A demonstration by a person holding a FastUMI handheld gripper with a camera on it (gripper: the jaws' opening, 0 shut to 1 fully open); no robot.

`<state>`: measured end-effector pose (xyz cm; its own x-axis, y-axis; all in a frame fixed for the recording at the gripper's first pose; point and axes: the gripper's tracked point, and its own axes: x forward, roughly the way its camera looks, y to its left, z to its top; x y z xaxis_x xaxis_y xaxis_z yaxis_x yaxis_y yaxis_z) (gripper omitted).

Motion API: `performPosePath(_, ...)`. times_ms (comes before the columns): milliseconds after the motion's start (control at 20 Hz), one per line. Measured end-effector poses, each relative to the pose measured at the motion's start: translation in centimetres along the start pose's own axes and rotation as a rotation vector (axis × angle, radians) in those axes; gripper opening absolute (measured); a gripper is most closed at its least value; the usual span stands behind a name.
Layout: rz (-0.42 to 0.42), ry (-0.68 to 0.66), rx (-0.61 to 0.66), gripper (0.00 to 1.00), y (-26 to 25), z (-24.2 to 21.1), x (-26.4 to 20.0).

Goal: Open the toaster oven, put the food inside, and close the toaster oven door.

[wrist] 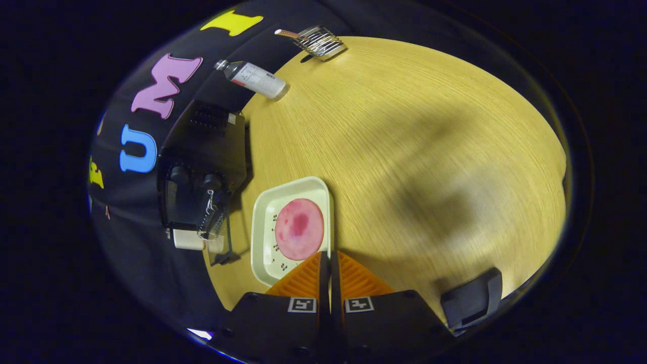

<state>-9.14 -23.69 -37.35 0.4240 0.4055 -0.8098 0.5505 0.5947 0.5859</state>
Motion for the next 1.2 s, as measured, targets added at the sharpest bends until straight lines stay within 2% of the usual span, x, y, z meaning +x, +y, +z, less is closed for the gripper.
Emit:
performPosePath(400,0.083,-0.067,0.160,0.06,2.1,1.1,-4.7)
performPosePath(600,0.125,-0.104,0.160,0.06,5.1,-0.1,-6.8)
performPosePath(900,0.184,-0.113,0.136,0.06,12.0,-4.1,-5.5)
performPosePath(1200,0.197,-0.144,0.104,0.06,18.5,-7.4,-1.6)
